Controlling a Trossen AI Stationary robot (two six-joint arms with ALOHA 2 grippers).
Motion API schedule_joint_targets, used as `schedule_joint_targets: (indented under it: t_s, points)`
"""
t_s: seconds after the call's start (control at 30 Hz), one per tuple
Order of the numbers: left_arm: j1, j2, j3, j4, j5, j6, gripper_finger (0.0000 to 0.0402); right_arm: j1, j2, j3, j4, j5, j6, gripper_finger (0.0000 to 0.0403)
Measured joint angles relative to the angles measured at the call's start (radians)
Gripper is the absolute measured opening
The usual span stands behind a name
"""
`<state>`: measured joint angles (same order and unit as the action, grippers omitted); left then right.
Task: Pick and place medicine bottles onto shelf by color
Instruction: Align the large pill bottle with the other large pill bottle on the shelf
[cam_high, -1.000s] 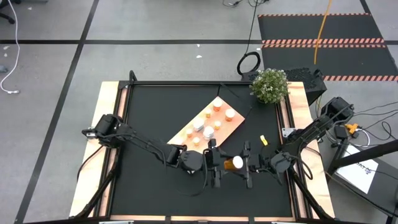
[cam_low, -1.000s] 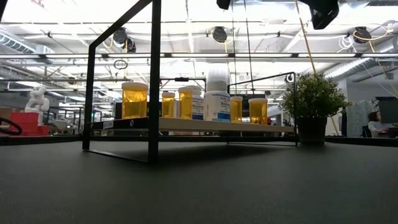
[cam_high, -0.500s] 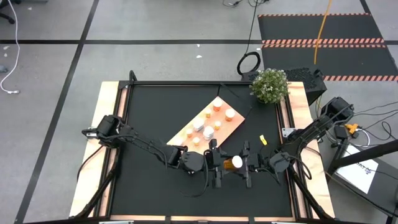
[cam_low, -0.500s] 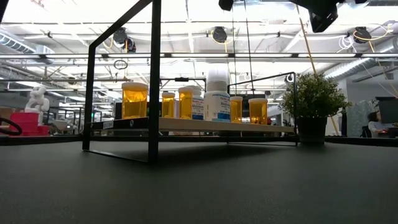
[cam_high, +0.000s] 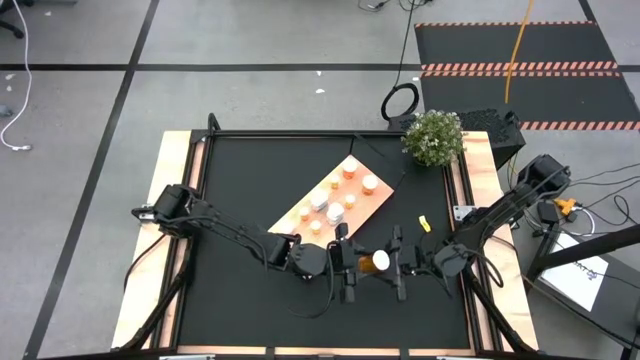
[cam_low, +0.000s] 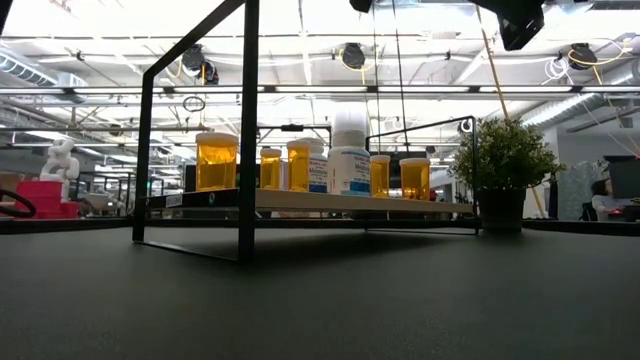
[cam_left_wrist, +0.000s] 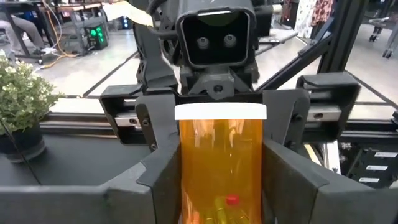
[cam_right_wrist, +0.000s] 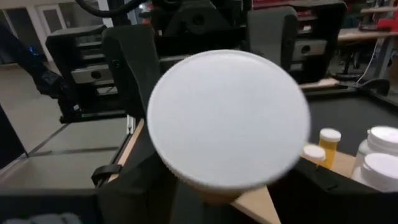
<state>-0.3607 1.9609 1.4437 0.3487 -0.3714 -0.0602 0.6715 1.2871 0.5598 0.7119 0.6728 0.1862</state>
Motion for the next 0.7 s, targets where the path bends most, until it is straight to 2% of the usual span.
schedule_joint_targets:
  t_s: [0.13, 0.33, 0.47, 0.57, 0.7]
  points:
    - [-0.009, -0.016, -0.002, -0.027, -0.003, 0.011, 0.0201, 0.005, -0.051, 0.001, -0.12, -0.014, 0.071, 0.0234]
    - [-0.017, -0.017, -0.002, -0.04, 0.01, 0.014, 0.0191, 0.005, -0.17, 0.0, -0.366, -0.112, 0.229, 0.0275]
    - [-0.014, -0.017, -0.002, -0.042, 0.011, 0.014, 0.0192, 0.005, -0.255, 0.015, -0.538, -0.142, 0.313, 0.0287]
    - [-0.014, -0.019, -0.002, -0.041, 0.005, 0.021, 0.0196, 0.011, -0.295, 0.035, -0.598, -0.145, 0.305, 0.0288]
    - [-0.015, -0.019, -0.002, -0.049, 0.006, 0.024, 0.0197, 0.038, -0.296, 0.063, -0.576, -0.115, 0.175, 0.0288]
